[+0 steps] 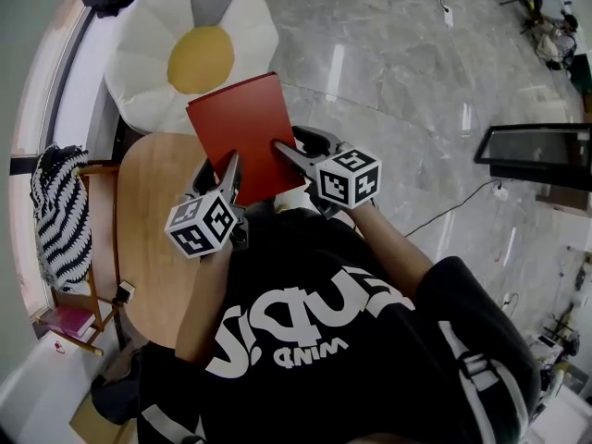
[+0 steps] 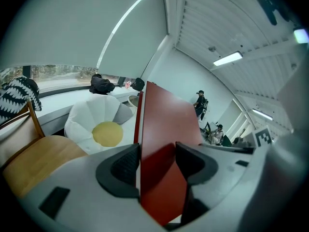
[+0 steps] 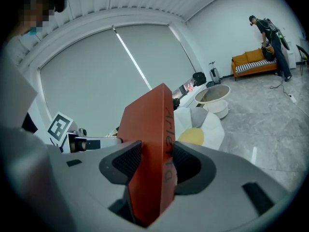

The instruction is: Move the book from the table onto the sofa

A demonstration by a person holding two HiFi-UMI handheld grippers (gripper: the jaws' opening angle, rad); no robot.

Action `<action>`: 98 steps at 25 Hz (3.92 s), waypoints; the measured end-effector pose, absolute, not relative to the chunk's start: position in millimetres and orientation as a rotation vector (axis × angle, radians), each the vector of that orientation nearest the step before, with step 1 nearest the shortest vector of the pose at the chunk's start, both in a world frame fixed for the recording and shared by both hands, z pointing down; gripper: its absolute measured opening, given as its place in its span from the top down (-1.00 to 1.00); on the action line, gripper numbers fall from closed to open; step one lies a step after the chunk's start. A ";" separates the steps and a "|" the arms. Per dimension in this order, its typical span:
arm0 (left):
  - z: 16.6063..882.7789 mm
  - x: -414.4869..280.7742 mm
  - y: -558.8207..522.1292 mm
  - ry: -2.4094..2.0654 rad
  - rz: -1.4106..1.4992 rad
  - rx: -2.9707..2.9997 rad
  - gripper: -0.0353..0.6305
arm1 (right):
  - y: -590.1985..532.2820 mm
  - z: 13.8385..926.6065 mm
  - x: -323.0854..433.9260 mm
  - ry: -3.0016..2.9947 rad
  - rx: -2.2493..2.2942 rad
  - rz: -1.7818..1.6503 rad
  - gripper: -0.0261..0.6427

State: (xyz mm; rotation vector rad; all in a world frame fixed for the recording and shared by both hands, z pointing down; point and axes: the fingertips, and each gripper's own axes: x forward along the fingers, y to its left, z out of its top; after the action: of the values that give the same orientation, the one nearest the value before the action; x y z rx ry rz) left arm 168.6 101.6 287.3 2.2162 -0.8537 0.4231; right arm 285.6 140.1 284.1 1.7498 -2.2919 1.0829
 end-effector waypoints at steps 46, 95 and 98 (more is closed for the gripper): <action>302.7 303.0 -244.6 -1.106 0.314 1.960 0.15 | -244.3 292.3 428.8 -2.408 1.369 1.129 0.35; 568.5 243.2 -422.2 -1.171 0.396 1.739 0.15 | -430.5 566.7 368.4 -2.210 1.205 1.360 0.35; 595.0 243.9 -427.9 -1.158 0.409 1.738 0.15 | -434.8 594.0 369.0 -2.189 1.204 1.371 0.35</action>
State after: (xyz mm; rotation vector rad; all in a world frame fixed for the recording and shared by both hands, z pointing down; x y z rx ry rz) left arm 243.9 -427.9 595.0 1.7382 -1.1584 0.4095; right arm 369.0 -434.8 594.0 1.2039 -2.1890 1.3713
